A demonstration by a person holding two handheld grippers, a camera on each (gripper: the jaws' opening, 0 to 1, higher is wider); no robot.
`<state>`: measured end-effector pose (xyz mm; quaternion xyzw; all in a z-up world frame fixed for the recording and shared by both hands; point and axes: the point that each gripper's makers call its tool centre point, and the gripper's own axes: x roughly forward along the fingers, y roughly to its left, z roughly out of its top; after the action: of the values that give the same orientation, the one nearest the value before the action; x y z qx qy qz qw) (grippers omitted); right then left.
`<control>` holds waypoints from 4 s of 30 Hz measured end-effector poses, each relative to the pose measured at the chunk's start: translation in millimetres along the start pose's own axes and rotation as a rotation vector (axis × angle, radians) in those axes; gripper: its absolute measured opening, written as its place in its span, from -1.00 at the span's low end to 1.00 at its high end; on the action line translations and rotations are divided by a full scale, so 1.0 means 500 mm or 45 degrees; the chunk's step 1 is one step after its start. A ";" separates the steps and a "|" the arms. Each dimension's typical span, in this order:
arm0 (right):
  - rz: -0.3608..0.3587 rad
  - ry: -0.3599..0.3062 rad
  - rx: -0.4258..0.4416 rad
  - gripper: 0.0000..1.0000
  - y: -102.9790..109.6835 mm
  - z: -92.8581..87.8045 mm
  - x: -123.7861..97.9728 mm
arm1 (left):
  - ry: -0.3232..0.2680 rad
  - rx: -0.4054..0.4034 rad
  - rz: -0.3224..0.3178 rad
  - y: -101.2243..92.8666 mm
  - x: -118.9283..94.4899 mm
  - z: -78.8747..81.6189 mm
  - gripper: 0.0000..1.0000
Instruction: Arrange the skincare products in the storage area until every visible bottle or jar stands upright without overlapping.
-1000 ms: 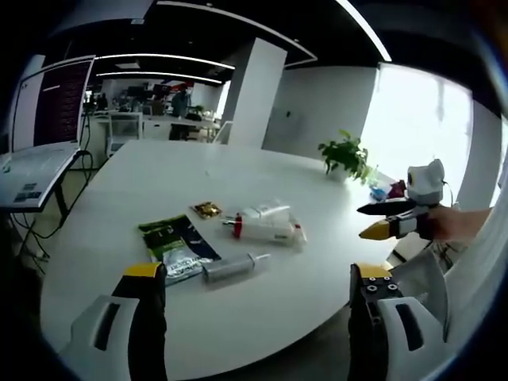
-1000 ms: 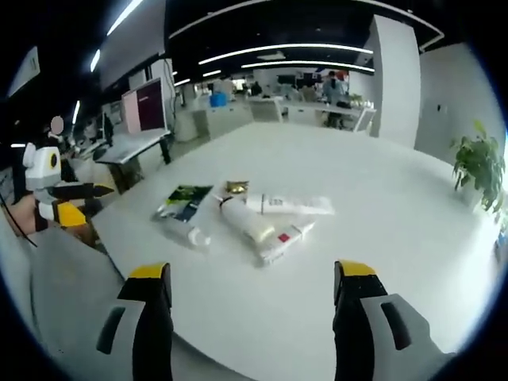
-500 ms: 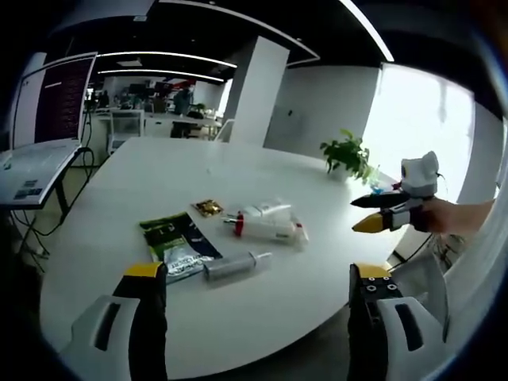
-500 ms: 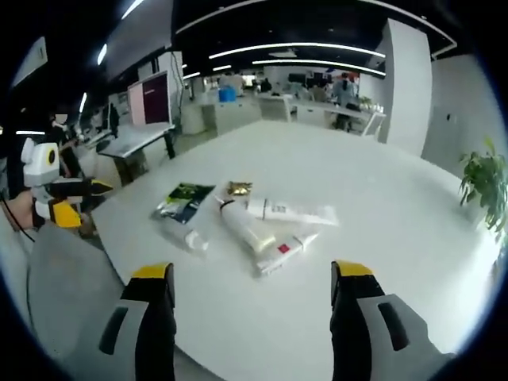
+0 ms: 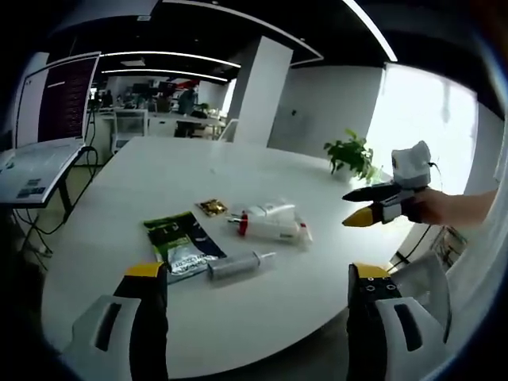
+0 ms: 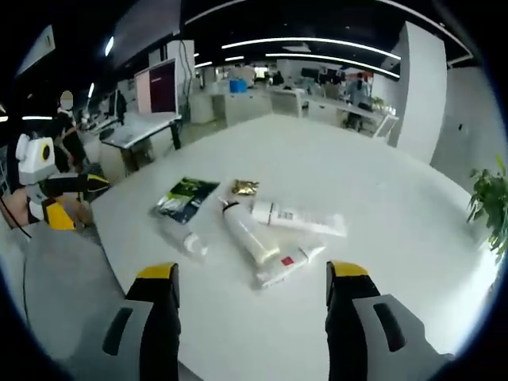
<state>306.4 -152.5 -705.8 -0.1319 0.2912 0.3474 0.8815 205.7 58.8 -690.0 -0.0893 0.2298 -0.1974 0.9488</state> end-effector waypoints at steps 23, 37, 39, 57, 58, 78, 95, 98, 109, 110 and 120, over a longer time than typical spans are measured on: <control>0.104 0.113 -0.069 0.30 0.007 0.013 0.070 | 0.021 -0.015 0.043 0.012 0.001 -0.006 0.74; 0.156 0.146 -0.121 0.24 0.006 0.021 0.109 | 0.020 -0.033 0.055 0.015 0.001 -0.004 0.74; 0.166 0.163 -0.132 0.23 0.008 0.015 0.115 | 0.021 -0.037 0.055 0.016 0.001 -0.005 0.73; 0.221 0.246 -0.216 0.16 0.016 0.011 0.176 | 0.030 -0.076 0.044 0.018 0.002 -0.007 0.71; 0.225 0.251 -0.222 0.15 0.015 0.011 0.179 | 0.030 -0.079 0.045 0.019 0.002 -0.007 0.70; 0.288 0.314 -0.337 0.07 0.019 0.010 0.243 | 0.028 -0.116 0.045 0.025 0.001 -0.010 0.68; 0.351 0.354 -0.423 -0.07 0.035 0.007 0.301 | 0.035 -0.125 0.044 0.026 0.001 -0.012 0.67; 0.366 0.365 -0.442 -0.10 0.043 0.002 0.309 | 0.033 -0.129 0.044 0.026 0.001 -0.011 0.67; 0.410 0.398 -0.492 -0.18 0.048 -0.004 0.333 | 0.020 -0.140 0.038 0.026 0.000 -0.008 0.67; 0.411 0.401 -0.497 -0.19 0.048 -0.005 0.335 | 0.019 -0.142 0.039 0.026 0.000 -0.007 0.67; 0.438 0.424 -0.533 -0.23 0.055 -0.008 0.351 | 0.002 -0.160 0.063 0.033 -0.002 -0.004 0.69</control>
<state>389.3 -40.1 -816.0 -0.3144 0.3716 0.5175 0.7037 209.5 74.2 -695.5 -0.1429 0.2447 -0.1594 0.9457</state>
